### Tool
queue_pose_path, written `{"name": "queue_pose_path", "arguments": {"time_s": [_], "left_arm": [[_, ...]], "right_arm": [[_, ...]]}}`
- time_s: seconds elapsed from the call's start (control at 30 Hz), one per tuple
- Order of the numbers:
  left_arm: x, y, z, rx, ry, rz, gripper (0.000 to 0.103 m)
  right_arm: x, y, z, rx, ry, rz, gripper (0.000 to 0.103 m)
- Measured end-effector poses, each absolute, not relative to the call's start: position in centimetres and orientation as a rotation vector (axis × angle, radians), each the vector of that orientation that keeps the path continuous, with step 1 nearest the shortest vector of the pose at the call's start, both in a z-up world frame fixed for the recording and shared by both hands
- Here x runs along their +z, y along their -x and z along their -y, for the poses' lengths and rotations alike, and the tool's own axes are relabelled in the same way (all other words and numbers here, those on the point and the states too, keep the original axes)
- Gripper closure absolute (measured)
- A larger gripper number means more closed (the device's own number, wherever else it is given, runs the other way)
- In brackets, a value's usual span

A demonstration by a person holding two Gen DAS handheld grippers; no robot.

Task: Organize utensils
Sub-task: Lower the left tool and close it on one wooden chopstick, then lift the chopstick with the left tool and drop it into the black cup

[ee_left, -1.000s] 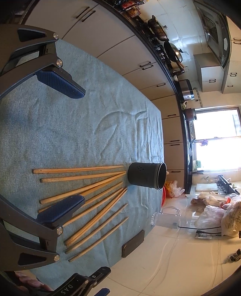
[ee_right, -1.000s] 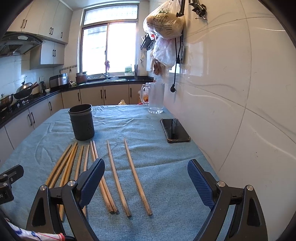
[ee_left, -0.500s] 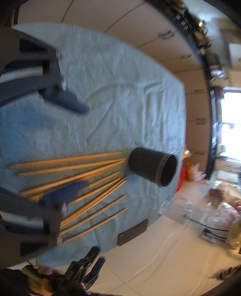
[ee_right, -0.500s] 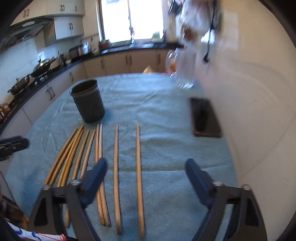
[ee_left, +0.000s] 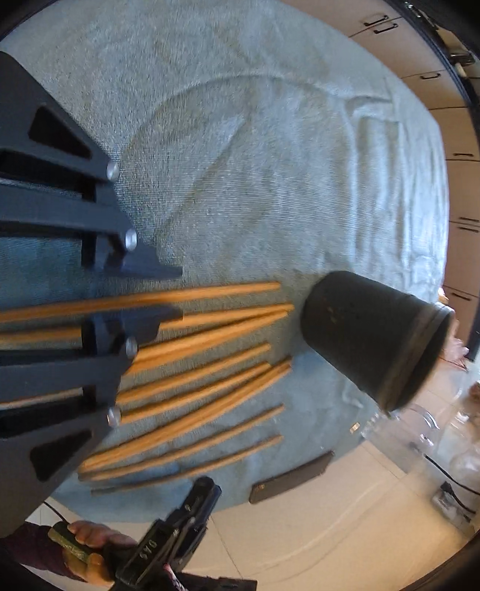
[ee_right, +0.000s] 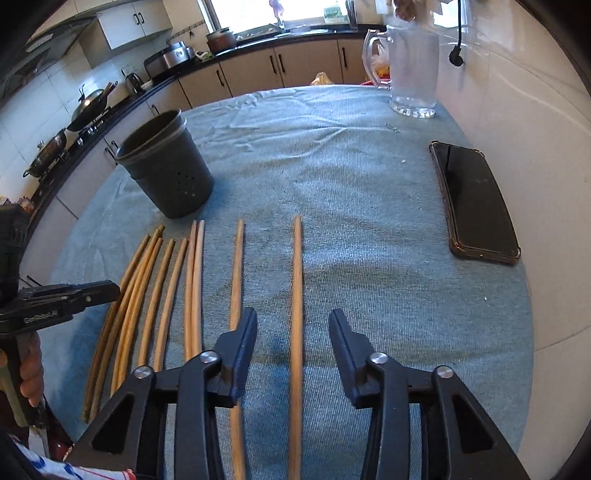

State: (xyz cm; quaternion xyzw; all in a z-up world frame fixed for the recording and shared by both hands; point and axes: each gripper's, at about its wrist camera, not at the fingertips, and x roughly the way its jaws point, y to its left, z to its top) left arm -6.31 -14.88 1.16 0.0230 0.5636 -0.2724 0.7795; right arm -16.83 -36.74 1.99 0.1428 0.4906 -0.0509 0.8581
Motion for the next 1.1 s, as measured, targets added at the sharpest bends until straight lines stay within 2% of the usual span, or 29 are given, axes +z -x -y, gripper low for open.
{"name": "queue_pose_path", "arguments": {"time_s": [0.23, 0.67, 0.7, 0.8, 0.83, 0.97, 1.1], "left_arm": [[1.0, 6.2, 15.1, -0.594, -0.076, -1.221, 0.094], [1.5, 2.6, 16.5, -0.584, -0.155, -1.302, 0.094], [1.5, 2.3, 16.8, -0.584, -0.164, -1.298, 0.094], [1.3, 2.2, 17.3, -0.593, -0.180, -1.287, 0.094], [1.5, 2.1, 17.2, -0.608, -0.183, -1.290, 0.095], [1.6, 2.9, 16.3, -0.602, -0.158, -1.257, 0.096], [4.4, 4.4, 14.5, -0.612, -0.133, -1.156, 0.097]], "right_arm": [[1.4, 15.2, 37.4, -0.107, -0.305, -1.071, 0.075], [0.0, 9.9, 36.5, -0.124, -0.214, -1.269, 0.076], [0.0, 9.6, 36.4, -0.123, -0.209, -1.280, 0.077], [-0.1, 8.6, 36.1, -0.133, -0.151, -1.311, 0.092], [-0.1, 8.5, 36.1, -0.134, -0.144, -1.314, 0.096], [0.1, 8.6, 35.6, -0.143, -0.115, -1.291, 0.096], [2.1, 10.0, 35.3, -0.140, -0.164, -1.187, 0.097]]}}
